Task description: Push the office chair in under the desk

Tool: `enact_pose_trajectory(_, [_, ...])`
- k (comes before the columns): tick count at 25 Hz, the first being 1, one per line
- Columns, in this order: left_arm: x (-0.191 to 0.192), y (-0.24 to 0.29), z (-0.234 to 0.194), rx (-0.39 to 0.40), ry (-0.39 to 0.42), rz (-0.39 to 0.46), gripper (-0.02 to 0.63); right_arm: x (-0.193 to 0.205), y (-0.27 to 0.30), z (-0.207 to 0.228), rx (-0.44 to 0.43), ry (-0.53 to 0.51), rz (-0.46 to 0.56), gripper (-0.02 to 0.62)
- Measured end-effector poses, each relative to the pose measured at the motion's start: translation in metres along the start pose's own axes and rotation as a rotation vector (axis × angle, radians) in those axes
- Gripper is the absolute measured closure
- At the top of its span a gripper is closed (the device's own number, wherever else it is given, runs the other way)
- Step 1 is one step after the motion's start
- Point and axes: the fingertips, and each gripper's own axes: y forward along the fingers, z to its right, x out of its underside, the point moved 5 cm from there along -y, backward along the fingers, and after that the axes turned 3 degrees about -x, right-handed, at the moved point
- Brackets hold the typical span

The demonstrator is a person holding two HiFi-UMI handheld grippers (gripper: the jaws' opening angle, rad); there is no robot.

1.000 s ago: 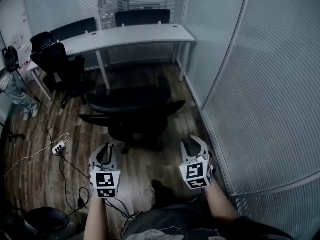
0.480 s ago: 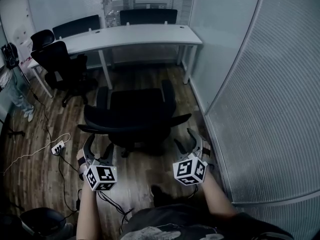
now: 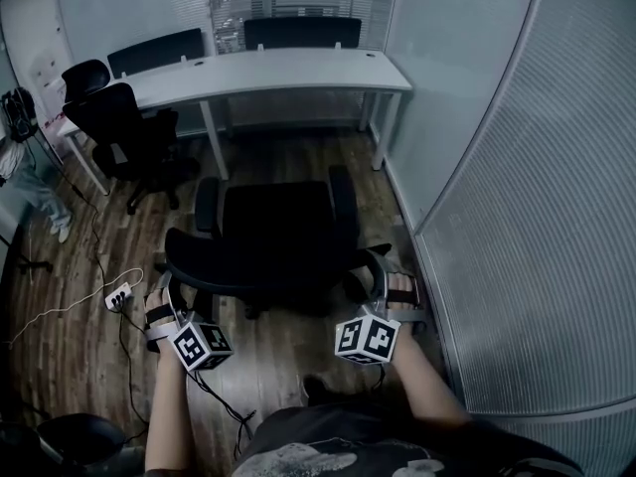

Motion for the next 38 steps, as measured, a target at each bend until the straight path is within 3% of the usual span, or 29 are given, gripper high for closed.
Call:
enact_pose_trajectory(7, [-0.001, 0.011, -0.004, -0.005, 0.003, 0.013, 0.295, -0.003, 0.021, 0.002, 0.010, -0.087, -0.030, 0.336])
enact_pose_trajectory(8, [-0.001, 0.013, -0.003, 0.001, -0.008, 0.023, 0.324, -0.003, 0.023, 0.004, -0.002, -0.087, -0.030, 0.337])
enact_pose_trajectory(13, [-0.003, 0.022, -0.004, 0.033, -0.022, 0.037, 0.331, -0.001, 0.029, 0.009, -0.048, -0.063, -0.027, 0.337])
enact_pose_trajectory(26, [-0.019, 0.096, -0.017, 0.050, -0.035, -0.039, 0.331, -0.001, 0.101, 0.039, -0.043, -0.045, -0.025, 0.337])
enact_pose_trajectory(38, [-0.027, 0.162, -0.033, 0.068, -0.031, -0.024, 0.331, -0.005, 0.163, 0.063, -0.033, -0.044, -0.011, 0.336])
